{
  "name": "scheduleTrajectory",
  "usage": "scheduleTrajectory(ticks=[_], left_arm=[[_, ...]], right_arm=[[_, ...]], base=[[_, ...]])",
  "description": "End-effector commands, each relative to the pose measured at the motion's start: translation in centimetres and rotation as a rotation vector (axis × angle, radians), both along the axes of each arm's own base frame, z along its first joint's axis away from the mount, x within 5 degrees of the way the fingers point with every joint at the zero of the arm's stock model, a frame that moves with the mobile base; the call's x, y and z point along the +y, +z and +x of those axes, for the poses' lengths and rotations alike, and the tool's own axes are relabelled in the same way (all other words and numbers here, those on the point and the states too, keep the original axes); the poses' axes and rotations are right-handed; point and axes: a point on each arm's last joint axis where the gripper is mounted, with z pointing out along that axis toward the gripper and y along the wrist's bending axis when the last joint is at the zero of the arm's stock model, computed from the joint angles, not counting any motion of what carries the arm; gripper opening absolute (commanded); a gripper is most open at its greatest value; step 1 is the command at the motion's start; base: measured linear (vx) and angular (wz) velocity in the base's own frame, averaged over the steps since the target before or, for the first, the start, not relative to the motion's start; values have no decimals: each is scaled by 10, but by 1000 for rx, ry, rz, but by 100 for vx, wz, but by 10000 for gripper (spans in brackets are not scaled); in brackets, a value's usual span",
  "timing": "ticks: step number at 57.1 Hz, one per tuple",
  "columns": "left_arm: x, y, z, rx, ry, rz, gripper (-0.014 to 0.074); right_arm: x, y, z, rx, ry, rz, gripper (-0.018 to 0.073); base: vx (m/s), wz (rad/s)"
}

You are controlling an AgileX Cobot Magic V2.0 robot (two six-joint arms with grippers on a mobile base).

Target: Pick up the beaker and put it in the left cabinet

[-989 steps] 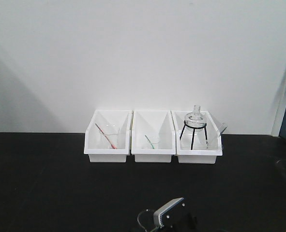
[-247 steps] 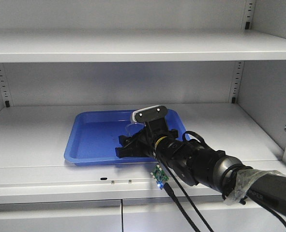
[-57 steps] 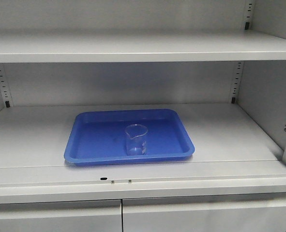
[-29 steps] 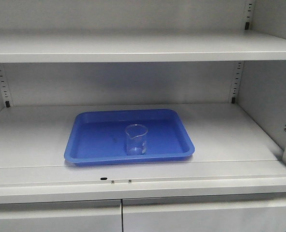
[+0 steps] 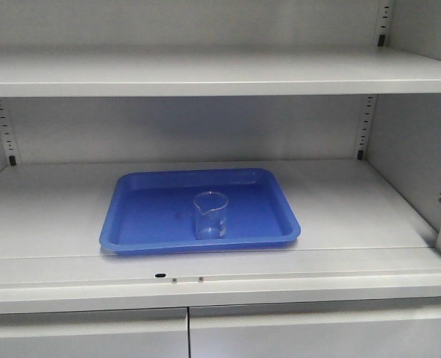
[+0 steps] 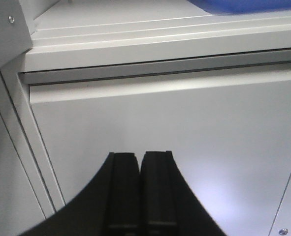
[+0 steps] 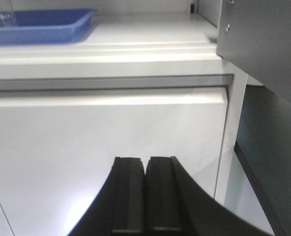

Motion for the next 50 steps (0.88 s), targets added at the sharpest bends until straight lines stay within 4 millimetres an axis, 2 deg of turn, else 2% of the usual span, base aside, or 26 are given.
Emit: scheduleTrajectory(ticks=[1, 50], left_arm=[[-2, 11, 0, -108, -21, -12, 4], [-2, 11, 0, -108, -21, -12, 4]], right_arm=[[0, 4, 0, -54, -4, -17, -8], [0, 4, 0, -52, -5, -17, -8]], base=[[0, 0], [0, 0]])
